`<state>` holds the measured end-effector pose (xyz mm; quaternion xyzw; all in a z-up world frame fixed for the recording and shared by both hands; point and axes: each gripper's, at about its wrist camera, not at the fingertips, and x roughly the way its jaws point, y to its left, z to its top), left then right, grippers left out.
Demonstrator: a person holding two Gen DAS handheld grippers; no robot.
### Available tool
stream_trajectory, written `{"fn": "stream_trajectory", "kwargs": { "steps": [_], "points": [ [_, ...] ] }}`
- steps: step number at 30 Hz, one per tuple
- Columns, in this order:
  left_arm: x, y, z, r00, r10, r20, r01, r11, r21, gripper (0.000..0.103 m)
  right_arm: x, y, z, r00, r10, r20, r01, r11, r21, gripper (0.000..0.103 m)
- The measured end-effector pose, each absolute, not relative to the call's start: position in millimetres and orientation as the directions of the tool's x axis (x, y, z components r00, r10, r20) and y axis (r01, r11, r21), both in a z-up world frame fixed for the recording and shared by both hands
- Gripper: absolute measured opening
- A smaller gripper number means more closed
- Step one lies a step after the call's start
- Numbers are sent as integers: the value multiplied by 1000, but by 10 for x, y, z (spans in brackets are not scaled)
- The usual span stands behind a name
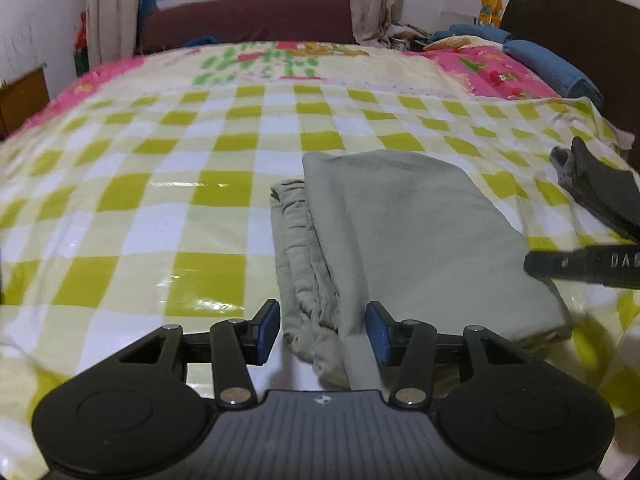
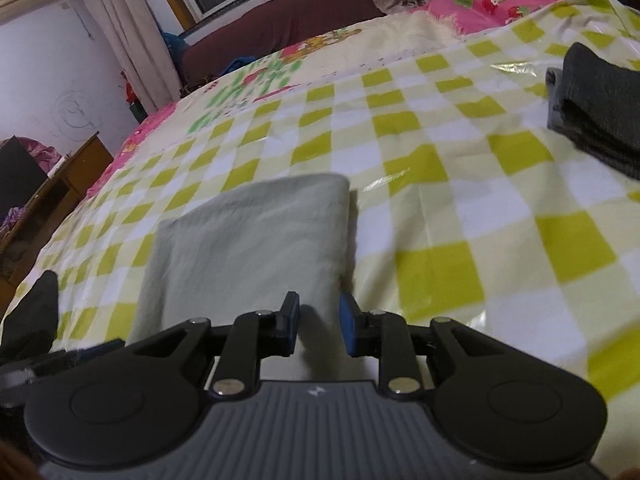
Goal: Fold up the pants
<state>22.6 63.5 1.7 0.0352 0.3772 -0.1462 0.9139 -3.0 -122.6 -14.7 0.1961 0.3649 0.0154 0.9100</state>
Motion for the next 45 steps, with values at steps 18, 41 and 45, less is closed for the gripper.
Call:
{"fn": "stream_trajectory", "kwargs": {
  "steps": [18, 41, 45],
  "points": [
    [-209, 458, 17, 694, -222, -685, 330, 944, 28, 67, -639, -948, -111, 742, 141, -656, 65, 958, 279, 24],
    [-239, 381, -52, 694, -203, -691, 347, 935, 73, 96, -651, -758, -230, 703, 192, -685, -1, 963, 268, 31],
    [-244, 375, -52, 696, -204, -689, 351, 933, 78, 99, -657, -739, -233, 700, 196, -686, -10, 964, 266, 35]
  ]
}}
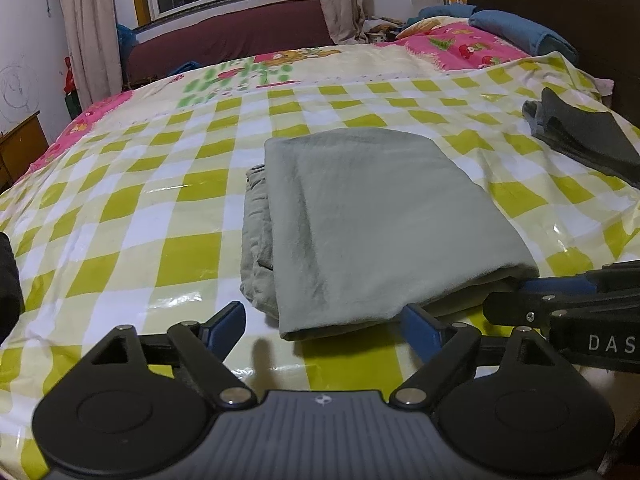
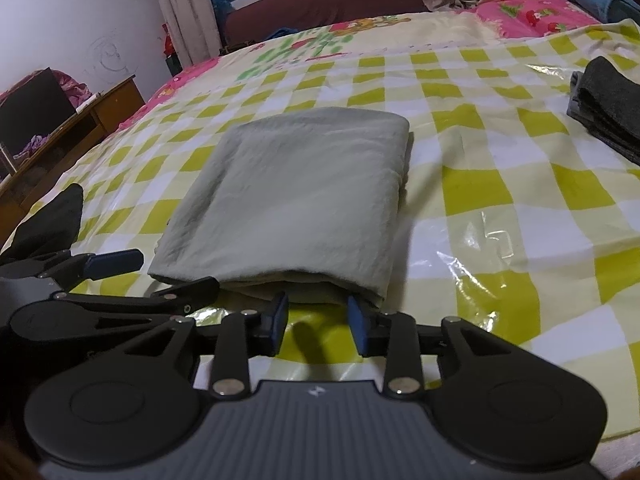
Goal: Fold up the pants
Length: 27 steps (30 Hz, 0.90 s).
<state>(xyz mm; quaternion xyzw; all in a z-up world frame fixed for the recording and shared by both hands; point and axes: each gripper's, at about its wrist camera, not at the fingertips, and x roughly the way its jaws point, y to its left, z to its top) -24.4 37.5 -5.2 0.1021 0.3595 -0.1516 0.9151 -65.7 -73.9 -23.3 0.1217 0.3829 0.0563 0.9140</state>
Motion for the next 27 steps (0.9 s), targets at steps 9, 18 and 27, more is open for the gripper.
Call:
{"fn": "stream_trajectory", "kwargs": {
  "steps": [9, 18, 27],
  "points": [
    [-247, 363, -33, 698, -208, -685, 349, 935, 71, 102, -650, -733, -243, 695, 200, -691, -14, 964, 265, 35],
    [-254, 362, -33, 700, -204, -684, 347, 935, 77, 103, -642, -735, -256, 690, 208, -694, -17, 962, 271, 36],
    [-252, 368, -35, 704, -199, -682, 344, 936, 82, 103, -647, -734, -277, 684, 209, -699, -16, 962, 272, 36]
  ]
}}
